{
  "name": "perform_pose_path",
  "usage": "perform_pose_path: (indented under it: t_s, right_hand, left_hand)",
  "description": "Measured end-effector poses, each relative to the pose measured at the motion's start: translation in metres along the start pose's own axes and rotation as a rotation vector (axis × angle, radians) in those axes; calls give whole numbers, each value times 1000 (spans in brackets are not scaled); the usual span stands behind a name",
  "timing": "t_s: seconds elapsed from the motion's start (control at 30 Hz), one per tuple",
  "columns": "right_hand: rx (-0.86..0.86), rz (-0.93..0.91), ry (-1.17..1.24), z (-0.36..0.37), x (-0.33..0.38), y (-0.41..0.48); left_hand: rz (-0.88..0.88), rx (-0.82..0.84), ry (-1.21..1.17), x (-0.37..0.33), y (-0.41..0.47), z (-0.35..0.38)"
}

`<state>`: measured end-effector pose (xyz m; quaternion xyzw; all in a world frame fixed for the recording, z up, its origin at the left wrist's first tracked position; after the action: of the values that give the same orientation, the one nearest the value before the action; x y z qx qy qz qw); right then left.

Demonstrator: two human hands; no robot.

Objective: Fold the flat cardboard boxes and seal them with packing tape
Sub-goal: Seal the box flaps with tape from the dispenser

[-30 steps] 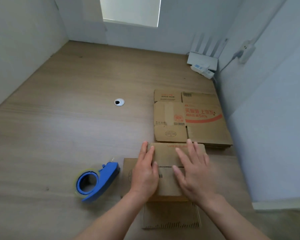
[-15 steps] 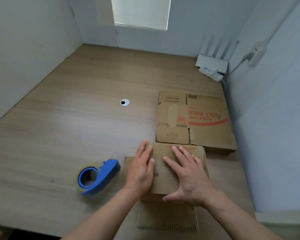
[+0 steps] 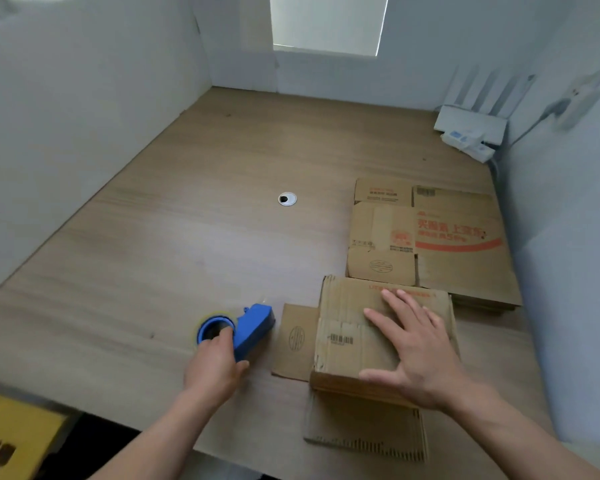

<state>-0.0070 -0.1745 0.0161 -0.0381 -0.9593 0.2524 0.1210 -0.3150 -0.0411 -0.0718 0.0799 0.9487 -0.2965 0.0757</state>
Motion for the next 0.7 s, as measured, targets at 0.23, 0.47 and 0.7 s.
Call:
perform_pose_path:
  t_s: [0.23,0.47,0.7]
  right_hand:
    - [-137,-3,123,5,-3,0]
    - [-218,-17,162,8,-6,3]
    - [-223,-23,292,6,-14,5]
  left_hand:
    - [63,-182,-171,-5,1,-25]
    - [681,-404,-314,-84,-64,-117]
    - [846,-160,-81,-122,-42,-94]
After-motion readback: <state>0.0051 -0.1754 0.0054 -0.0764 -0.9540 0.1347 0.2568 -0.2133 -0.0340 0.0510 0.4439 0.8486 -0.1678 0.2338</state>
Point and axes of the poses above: each hand's wrist, its own y-axis towards the middle knuckle, its own z-axis out of the palm, x = y × z, the point moved 2 cm from there along y, towards the middle knuckle, and after that the axes turned 13 degrees about x, right-handed, at the moved point
